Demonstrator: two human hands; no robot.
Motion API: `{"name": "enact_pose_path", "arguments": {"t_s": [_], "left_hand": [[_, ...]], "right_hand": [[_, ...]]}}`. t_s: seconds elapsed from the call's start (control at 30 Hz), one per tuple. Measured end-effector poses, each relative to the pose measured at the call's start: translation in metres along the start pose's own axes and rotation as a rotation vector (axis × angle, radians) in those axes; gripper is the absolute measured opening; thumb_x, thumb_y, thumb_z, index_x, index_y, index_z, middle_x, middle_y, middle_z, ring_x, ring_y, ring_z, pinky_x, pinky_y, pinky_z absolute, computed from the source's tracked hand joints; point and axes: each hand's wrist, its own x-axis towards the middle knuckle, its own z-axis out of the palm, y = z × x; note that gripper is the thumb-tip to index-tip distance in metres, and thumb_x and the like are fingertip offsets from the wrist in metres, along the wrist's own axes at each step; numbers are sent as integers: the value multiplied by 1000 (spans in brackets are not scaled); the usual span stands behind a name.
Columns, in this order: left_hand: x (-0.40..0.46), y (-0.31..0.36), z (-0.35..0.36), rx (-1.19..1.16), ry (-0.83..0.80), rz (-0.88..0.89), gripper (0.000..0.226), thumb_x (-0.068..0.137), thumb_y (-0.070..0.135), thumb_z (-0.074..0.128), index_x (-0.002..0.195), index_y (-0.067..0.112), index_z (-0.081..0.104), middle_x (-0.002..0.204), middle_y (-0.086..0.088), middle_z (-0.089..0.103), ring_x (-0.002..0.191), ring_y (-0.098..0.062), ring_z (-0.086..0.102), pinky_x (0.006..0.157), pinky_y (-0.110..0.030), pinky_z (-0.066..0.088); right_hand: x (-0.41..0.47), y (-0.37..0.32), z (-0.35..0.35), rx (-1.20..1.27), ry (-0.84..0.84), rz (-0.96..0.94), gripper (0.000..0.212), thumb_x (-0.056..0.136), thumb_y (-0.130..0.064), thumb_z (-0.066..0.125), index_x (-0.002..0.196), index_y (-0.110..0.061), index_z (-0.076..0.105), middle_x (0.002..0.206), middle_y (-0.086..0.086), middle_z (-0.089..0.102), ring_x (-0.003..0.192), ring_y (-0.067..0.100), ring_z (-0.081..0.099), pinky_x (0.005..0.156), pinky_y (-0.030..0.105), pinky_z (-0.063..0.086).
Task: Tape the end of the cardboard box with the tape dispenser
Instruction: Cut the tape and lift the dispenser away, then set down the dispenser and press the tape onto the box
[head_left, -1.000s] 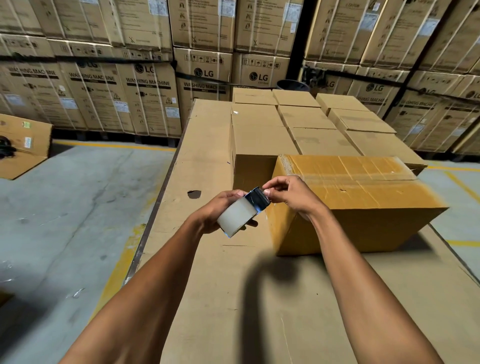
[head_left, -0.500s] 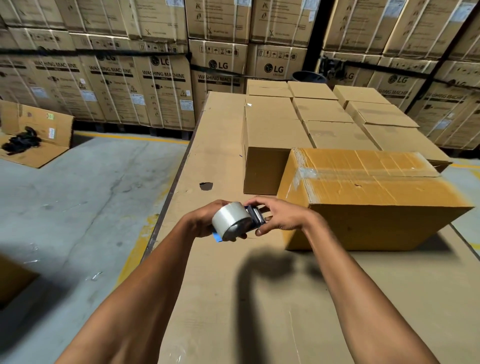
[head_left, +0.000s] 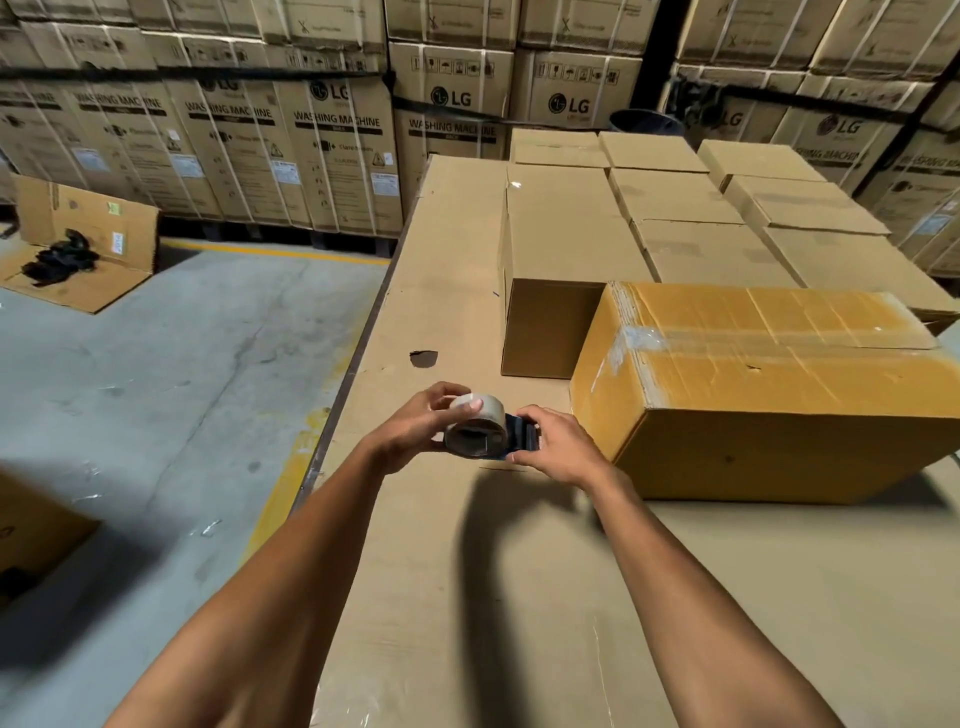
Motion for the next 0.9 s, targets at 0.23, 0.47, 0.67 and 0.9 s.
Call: {"name": "enact_pose_path", "arguments": {"t_s": [0.23, 0.47, 0.67, 0.9], "left_hand": [[33, -52, -1, 344, 36, -9, 75, 72, 47, 98, 135, 16, 72, 125, -10, 76, 116, -34, 75, 99, -52, 66], [58, -86, -5, 551, 68, -46, 63, 82, 21, 103, 136, 16, 72, 123, -9, 78, 117, -37, 75, 99, -44, 62], [55, -83, -5, 616, 21, -45, 81, 85, 16, 102, 156, 16, 61, 142, -7, 69, 128, -25, 64, 97, -29, 47], [51, -17, 26, 586, 220, 209, 62, 103, 35, 85, 156, 13, 63, 154, -12, 68, 137, -31, 67, 109, -40, 53]], "right_hand": [[14, 29, 50, -153, -14, 84, 68, 80, -50, 85, 139, -31, 58, 135, -5, 69, 125, 26, 55, 101, 43, 50], [24, 39, 79, -308, -3, 85, 72, 82, -54, 83, 144, -31, 54, 140, -8, 65, 133, 22, 48, 103, 43, 43], [27, 34, 77, -319, -76, 98, 78, 85, -41, 85, 152, -28, 47, 145, 1, 62, 139, 25, 48, 108, 42, 43], [38, -3, 4, -305, 165, 13, 55, 99, -24, 71, 150, -20, 52, 147, 3, 60, 136, 26, 52, 105, 43, 51]]}}
